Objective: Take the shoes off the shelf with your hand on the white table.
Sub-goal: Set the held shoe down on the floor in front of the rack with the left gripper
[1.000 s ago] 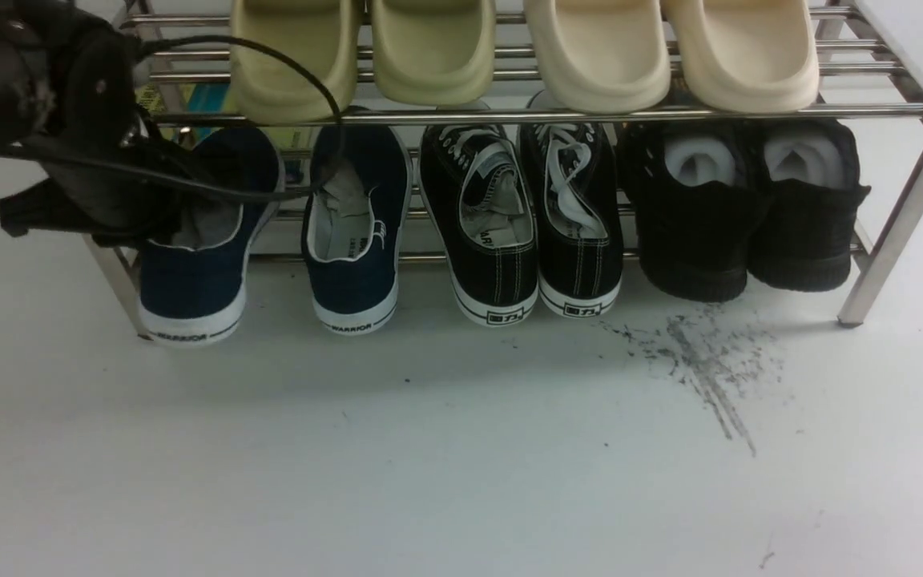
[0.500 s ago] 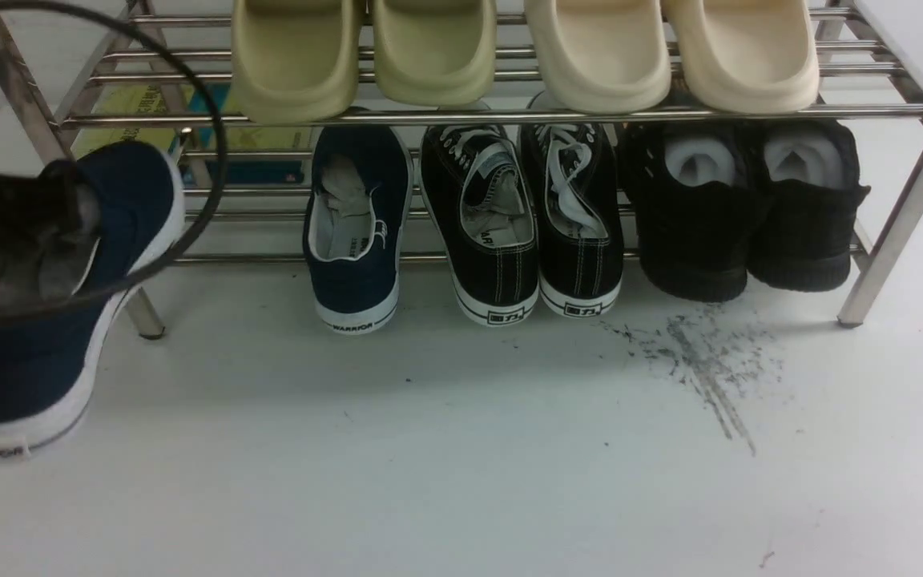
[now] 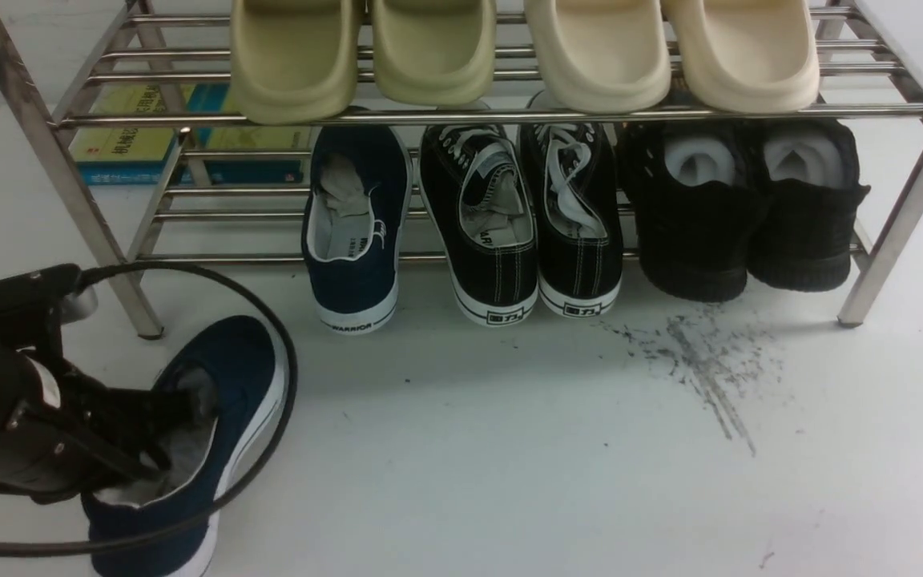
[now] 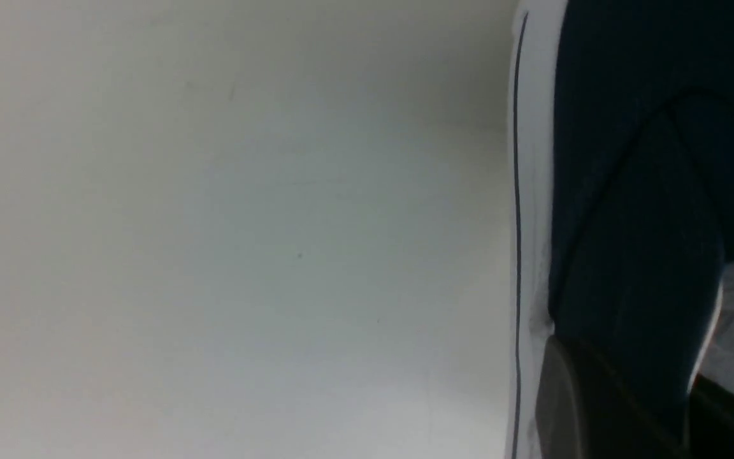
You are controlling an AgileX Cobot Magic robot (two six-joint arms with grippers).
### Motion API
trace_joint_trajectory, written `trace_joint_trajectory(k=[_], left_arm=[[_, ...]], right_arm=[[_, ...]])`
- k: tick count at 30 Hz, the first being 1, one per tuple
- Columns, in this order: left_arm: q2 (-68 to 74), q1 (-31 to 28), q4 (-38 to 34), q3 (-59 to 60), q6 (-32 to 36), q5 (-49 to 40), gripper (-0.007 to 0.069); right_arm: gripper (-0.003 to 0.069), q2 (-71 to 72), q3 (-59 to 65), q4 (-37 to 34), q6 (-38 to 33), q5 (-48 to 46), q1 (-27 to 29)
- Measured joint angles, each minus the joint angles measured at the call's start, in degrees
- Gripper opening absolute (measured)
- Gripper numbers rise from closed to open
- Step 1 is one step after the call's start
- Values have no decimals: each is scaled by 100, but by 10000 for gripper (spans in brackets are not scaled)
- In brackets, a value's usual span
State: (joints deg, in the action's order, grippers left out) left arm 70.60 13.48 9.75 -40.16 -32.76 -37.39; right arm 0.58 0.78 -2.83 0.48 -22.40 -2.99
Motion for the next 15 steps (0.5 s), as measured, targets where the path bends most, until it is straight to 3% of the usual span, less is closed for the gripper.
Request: trace_joint_trajectory(k=[10,15], left_arm=[[485,36,-391,0,43,314,41],[548,740,-975,0,183,297,42]], right_arm=[[239,0,0,0,0,0,0],[239,0,0,0,0,0,0]])
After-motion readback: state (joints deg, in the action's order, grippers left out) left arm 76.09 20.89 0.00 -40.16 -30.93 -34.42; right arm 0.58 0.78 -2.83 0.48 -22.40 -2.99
